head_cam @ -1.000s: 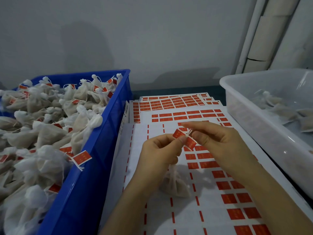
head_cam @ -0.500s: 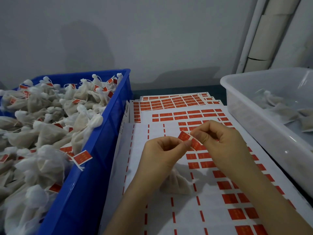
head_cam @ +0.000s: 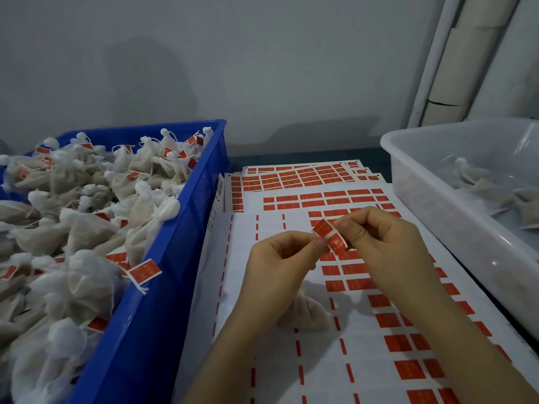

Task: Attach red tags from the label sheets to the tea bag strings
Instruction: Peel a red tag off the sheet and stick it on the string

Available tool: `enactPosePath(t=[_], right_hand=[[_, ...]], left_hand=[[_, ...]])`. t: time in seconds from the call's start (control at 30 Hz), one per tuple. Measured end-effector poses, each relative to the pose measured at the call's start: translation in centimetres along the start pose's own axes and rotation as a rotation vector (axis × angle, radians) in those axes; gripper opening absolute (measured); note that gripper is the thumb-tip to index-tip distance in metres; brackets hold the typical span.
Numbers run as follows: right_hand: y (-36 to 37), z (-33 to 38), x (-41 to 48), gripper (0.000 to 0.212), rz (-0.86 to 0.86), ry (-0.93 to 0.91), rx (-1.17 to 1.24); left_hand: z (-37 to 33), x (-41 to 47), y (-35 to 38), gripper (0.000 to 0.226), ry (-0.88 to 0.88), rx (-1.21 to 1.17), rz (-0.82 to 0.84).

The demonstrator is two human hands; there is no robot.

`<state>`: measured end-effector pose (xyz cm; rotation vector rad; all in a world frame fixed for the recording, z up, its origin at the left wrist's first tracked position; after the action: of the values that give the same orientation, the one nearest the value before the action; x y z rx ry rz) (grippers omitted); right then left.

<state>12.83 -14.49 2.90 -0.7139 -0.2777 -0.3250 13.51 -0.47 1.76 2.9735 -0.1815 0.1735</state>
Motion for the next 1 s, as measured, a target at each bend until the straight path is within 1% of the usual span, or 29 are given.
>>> enactPosePath(t=[0.03, 0.13, 0.23, 0.3, 0.43, 0.77, 0.9, 1.0], right_hand=[[0.0, 0.0, 0.0, 0.010, -0.002, 0.003, 0.004], [0.1, 0.1, 0.0, 0.009, -0.010, 0.013, 0.018], [0.2, 0.5, -0.1, 0.008, -0.021, 0.018, 0.068], [0.2, 0.7, -0.1, 0.012, -0.030, 0.017, 0.091], [0.3, 0.8, -0.3, 0.010, -0.007, -0.018, 0.119], [0.7, 1.2, -0.5, 0.006, 0.003, -0.067, 0.141], [0.7, 1.4, -0.5, 0.009, 0.006, -0.078, 0.156], [0.6, 1.4, -0.5, 0.016, -0.040, -0.066, 0.173]], left_hand=[[0.0, 0.0, 0.1, 0.002, 0.014, -0.005, -0.025], [0.5, 0.0, 0.3, 0.018, 0.099, 0.004, -0.146], [0.6, -0.2, 0.5, 0.014, 0.249, 0.085, -0.184], [0.5, -0.4, 0.5, 0.009, 0.293, 0.098, -0.164], [0.4, -0.6, 0.6, 0.019, 0.249, 0.039, -0.152], [0.5, -0.6, 0.5, 0.019, 0.180, 0.003, -0.127], [0.4, -0.4, 0.3, 0.018, 0.133, -0.086, -0.140], [0.3, -0.2, 0.0, 0.018, 0.075, -0.151, -0.177]])
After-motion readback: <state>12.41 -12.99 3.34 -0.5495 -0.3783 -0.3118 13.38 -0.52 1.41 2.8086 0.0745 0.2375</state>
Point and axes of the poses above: each hand's wrist, its own x-axis towards the middle knuckle, its own y-axis out of the palm, z = x × y, the point moved 1 cm from there along x, towards the middle knuckle, and after that the axes turned 13 degrees about -x, right-handed, at the moved point
